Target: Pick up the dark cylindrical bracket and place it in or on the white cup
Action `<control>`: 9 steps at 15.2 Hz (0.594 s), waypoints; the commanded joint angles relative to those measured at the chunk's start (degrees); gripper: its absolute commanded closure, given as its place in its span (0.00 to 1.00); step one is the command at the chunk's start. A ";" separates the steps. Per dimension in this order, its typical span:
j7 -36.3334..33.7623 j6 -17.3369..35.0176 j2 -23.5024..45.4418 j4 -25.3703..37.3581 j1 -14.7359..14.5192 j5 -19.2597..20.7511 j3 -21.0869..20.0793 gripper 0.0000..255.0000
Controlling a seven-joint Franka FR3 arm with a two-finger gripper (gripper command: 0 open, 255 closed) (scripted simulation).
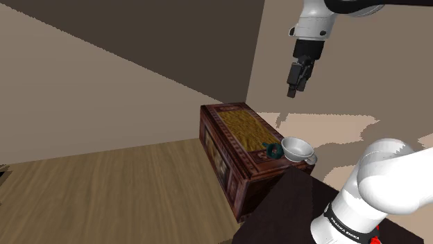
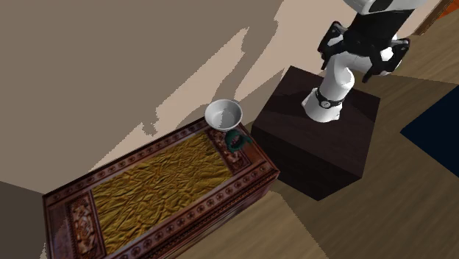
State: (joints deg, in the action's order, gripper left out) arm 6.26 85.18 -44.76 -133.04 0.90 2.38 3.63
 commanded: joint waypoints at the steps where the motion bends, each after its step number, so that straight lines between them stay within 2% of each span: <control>1: 0.00 0.00 0.00 0.00 0.00 0.00 0.00 0.00; 9: 3.33 15.07 5.51 -9.12 2.17 3.68 4.93 0.00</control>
State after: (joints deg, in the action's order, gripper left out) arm 9.39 98.26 -40.16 -141.26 2.89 5.75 8.12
